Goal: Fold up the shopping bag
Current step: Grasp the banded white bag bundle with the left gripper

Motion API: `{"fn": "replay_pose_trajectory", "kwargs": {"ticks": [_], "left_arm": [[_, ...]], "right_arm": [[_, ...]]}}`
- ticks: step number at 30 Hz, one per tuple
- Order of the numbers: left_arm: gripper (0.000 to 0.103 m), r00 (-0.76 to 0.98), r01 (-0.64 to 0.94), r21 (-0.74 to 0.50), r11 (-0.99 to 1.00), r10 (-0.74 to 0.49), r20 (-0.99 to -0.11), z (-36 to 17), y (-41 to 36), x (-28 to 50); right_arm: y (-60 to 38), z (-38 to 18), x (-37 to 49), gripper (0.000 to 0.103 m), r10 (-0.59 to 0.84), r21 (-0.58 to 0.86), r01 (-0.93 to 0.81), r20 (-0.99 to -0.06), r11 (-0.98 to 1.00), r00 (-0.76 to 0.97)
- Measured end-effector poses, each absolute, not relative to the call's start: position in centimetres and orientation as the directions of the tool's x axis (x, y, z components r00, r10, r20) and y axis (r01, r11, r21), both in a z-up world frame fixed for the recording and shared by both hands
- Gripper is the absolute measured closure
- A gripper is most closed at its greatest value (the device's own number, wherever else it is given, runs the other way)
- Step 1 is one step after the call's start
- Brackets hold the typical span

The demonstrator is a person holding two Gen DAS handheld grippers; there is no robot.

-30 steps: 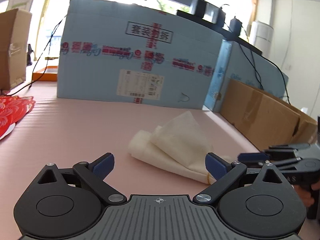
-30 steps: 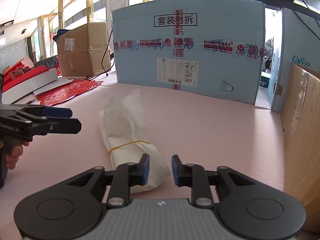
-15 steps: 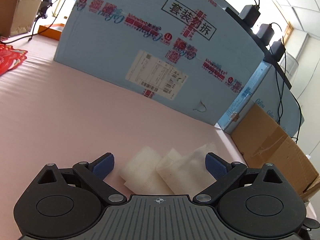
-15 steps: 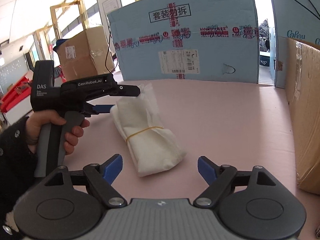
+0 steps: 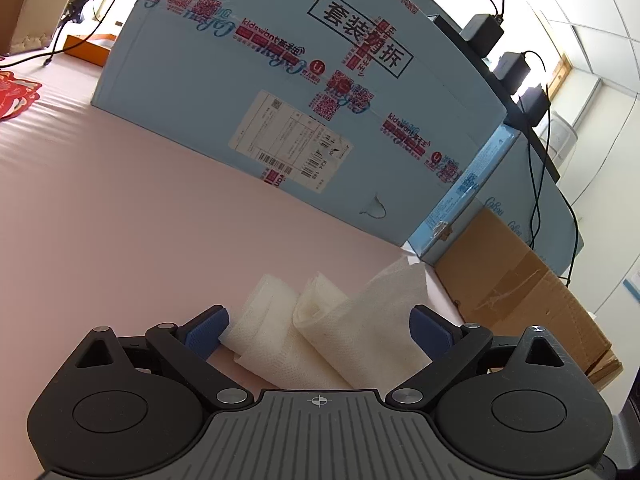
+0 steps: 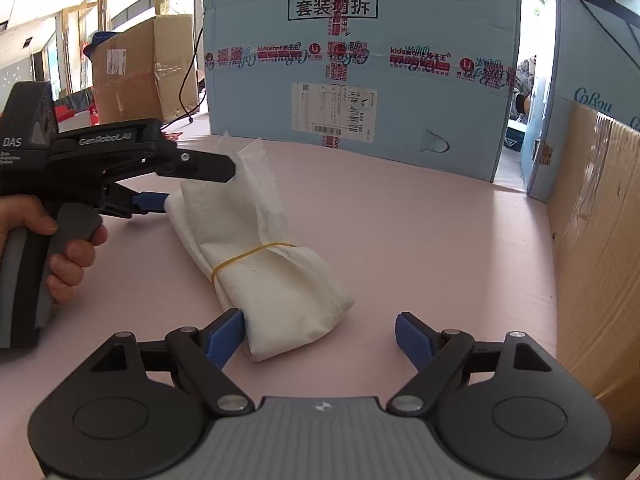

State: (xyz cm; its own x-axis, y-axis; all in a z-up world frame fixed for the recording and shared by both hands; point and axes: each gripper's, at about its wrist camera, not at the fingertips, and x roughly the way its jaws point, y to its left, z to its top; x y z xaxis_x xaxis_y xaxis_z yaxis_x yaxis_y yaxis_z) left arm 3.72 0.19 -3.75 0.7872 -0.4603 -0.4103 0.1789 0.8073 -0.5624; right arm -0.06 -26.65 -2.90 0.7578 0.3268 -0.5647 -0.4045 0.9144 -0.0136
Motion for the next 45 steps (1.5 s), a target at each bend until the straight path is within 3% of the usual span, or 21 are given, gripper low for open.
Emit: {"fn": "replay_pose_trajectory", "kwargs": {"ticks": [3, 14, 25, 34, 38, 40, 45], "left_arm": [[0.005, 0.786, 0.180, -0.562, 0.807, -0.462, -0.412, -3.7, -0.1, 3.3], [0.005, 0.771, 0.160, -0.620, 0.768, -0.490, -0.408, -3.6, -0.6, 2.9], [0.005, 0.745, 0.207, -0.649, 0.732, -0.548, -0.380, -3.8, -0.8, 3.1], [0.006, 0.756, 0.226, -0.601, 0.766, -0.527, -0.388, -3.9, -1.3, 3.3], [0.019, 0.770, 0.198, -0.588, 0.784, -0.496, -0.402, -4.0, -1.2, 3.3], [0.033, 0.779, 0.173, -0.588, 0.790, -0.475, -0.410, -4.1, -1.0, 3.3], [0.059, 0.793, 0.115, -0.593, 0.797, -0.434, -0.428, -4.3, -0.5, 3.2]], "right_arm": [[-26.9, -3.1, 0.9, 0.019, 0.303, -0.032, -0.385, -0.557, 0.923, 0.774], [-30.6, -3.7, 3.5, 0.019, 0.475, 0.312, -0.361, -0.509, 0.879, 0.718], [-31.5, -4.0, 4.0, 0.050, 0.467, 0.361, -0.316, -0.488, 0.877, 0.737], [-31.7, -4.1, 3.7, 0.064, 0.447, 0.358, -0.294, -0.490, 0.886, 0.749], [-31.8, -4.1, 3.5, 0.071, 0.433, 0.352, -0.283, -0.488, 0.892, 0.758], [-31.8, -4.0, 3.4, 0.081, 0.422, 0.346, -0.275, -0.485, 0.897, 0.766], [-31.3, -3.5, 2.4, 0.088, 0.387, 0.296, -0.273, -0.461, 0.915, 0.799]]}}
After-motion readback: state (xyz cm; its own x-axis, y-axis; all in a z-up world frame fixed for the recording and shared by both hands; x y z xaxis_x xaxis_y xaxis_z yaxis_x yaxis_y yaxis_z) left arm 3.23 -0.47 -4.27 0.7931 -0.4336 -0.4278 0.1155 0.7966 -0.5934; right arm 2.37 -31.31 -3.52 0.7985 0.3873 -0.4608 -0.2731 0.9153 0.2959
